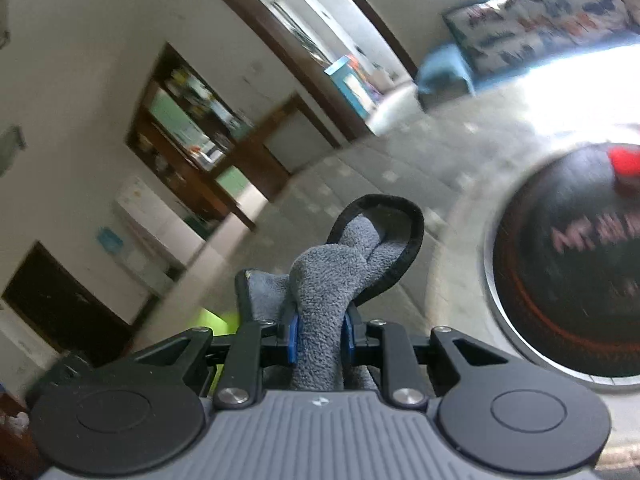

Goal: Clean container
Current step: 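Wipe the bottle side with the right tool's cloth while the left tool holds it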

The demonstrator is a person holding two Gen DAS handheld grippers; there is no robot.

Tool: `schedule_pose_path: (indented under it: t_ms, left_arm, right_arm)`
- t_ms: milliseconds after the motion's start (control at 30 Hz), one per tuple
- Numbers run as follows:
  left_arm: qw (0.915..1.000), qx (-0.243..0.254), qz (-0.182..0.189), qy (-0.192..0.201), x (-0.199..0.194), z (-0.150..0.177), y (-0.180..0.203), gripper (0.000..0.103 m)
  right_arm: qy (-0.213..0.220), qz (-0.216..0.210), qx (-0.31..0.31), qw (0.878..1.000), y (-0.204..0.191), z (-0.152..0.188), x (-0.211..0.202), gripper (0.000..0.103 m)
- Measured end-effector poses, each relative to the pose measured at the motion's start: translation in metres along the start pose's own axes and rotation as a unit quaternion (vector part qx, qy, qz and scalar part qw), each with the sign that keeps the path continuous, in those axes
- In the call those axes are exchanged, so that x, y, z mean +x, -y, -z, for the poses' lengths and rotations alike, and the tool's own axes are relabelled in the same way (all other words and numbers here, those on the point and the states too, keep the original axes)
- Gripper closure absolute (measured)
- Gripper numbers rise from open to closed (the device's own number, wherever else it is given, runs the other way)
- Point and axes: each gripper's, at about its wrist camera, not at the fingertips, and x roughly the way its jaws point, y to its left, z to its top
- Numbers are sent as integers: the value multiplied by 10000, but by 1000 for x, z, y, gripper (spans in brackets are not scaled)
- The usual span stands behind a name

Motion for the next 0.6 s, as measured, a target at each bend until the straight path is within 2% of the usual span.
schedule_pose_path:
  t_ms: [100, 200, 467, 600]
  left_arm:
    - [9999, -130, -67, -24, 2, 3, -3, 0]
    - [9996, -277, -23, 18, 0, 3, -7, 0]
    - [9996, -266, -76, -21, 2, 2, -9, 0]
    - [9997, -234, -87, -38, -1, 2, -9, 0]
  right_arm:
    - [9, -105, -189, 9998, -14, -8, 9, 83]
    - [-86, 31, -280, 9996, -17, -9, 26, 83]
    - [-408, 108, 334, 9986, 16, -2, 55, 83]
    - [-641, 232, 318, 9972, 24, 11, 59, 83]
